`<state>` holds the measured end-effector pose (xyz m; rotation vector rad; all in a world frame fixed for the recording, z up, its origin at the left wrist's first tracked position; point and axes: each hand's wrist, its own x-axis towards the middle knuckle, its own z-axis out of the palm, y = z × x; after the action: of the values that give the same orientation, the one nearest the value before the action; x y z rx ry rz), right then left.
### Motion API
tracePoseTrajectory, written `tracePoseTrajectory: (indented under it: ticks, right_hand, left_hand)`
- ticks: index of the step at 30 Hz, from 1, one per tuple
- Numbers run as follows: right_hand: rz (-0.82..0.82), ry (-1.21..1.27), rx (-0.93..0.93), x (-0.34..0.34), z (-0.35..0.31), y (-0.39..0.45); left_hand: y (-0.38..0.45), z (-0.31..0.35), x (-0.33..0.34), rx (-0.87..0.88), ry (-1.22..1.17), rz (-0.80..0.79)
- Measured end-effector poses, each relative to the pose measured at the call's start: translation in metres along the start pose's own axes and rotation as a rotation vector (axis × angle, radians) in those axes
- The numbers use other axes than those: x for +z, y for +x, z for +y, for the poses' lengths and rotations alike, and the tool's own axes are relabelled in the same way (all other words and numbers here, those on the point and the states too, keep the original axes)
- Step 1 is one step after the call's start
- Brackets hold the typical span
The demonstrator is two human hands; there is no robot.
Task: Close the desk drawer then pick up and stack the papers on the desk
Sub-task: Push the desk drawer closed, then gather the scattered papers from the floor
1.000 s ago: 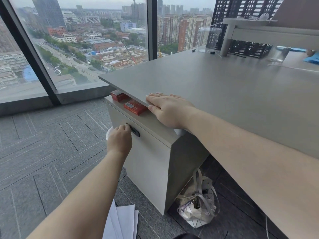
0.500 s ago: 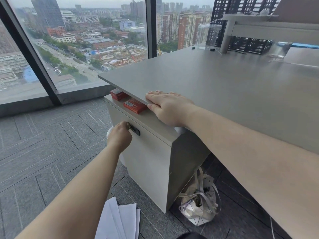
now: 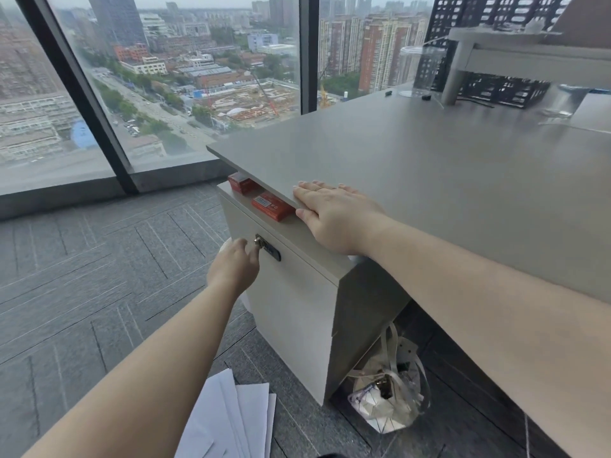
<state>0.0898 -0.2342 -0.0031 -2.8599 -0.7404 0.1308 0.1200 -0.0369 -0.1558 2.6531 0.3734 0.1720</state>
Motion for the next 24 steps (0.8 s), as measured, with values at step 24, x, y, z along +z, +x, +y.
tracePoseTrajectory:
  ticks: [24]
  right_hand:
    - [-0.671, 0.273, 0.264, 0.516, -0.107, 0.083]
  left_hand:
    - [-0.153, -0.414, 0.19, -0.695, -0.041, -0.42]
